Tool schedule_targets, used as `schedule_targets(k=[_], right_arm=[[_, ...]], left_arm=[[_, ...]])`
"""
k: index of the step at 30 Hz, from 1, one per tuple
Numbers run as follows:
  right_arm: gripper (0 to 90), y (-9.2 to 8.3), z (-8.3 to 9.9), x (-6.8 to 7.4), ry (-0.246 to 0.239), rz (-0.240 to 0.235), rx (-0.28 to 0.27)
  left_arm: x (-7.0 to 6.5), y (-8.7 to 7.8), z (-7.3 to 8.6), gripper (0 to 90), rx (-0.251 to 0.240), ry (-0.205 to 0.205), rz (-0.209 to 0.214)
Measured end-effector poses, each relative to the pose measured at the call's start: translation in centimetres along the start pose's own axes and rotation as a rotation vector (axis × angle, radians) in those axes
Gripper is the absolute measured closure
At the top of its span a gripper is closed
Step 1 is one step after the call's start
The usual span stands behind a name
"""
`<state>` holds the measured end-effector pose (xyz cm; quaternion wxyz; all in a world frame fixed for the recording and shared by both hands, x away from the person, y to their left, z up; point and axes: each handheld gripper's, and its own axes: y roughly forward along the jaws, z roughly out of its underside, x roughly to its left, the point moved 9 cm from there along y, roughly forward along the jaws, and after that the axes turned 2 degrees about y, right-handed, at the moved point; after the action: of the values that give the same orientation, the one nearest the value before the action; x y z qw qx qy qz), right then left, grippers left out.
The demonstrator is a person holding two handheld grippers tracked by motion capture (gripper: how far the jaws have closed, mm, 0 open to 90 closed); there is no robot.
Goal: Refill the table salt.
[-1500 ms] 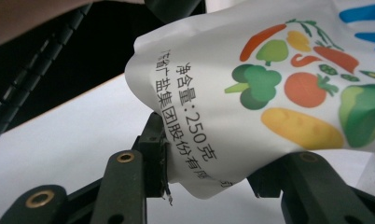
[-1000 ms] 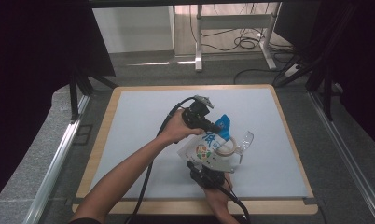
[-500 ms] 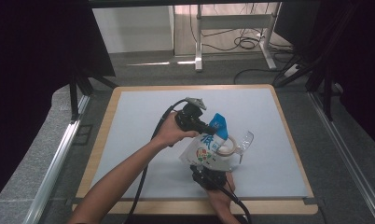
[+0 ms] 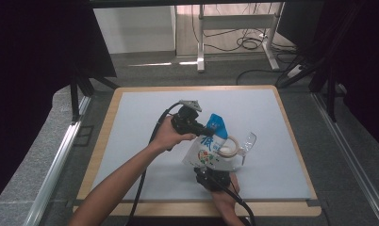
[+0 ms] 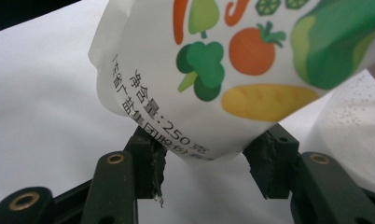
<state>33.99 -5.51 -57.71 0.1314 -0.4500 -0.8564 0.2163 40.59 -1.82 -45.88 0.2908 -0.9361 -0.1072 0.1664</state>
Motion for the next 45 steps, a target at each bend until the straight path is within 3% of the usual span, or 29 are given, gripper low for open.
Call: schedule_targets(k=[15, 19, 24, 37, 45], right_arm=[[50.2, -0.2, 0.5, -0.9, 0.004, 0.005, 0.02], [47.4, -0.1, 0.5, -0.8, -0.03, 0.011, 0.03], [44.6, 0.0, 0.8, -0.7, -0.03, -0.005, 0.044], [40.8, -0.4, 1.0, -0.3, -0.037, -0.037, 0.047], [40.4, -1.4, 1.2, -0.8, -0.03, -0.039, 0.031]], left_arm=[[0.1, 0.0, 0.2, 89.5, -0.021, -0.006, -0.01], [0.2, 0.0, 0.1, 89.6, -0.039, -0.009, -0.013], [0.3, -0.1, 0.3, 89.6, -0.052, -0.017, -0.017], [1.0, -1.4, 0.7, 89.6, -0.114, -0.044, -0.039], [1.1, -2.5, 1.2, 89.7, -0.143, -0.053, -0.045]])
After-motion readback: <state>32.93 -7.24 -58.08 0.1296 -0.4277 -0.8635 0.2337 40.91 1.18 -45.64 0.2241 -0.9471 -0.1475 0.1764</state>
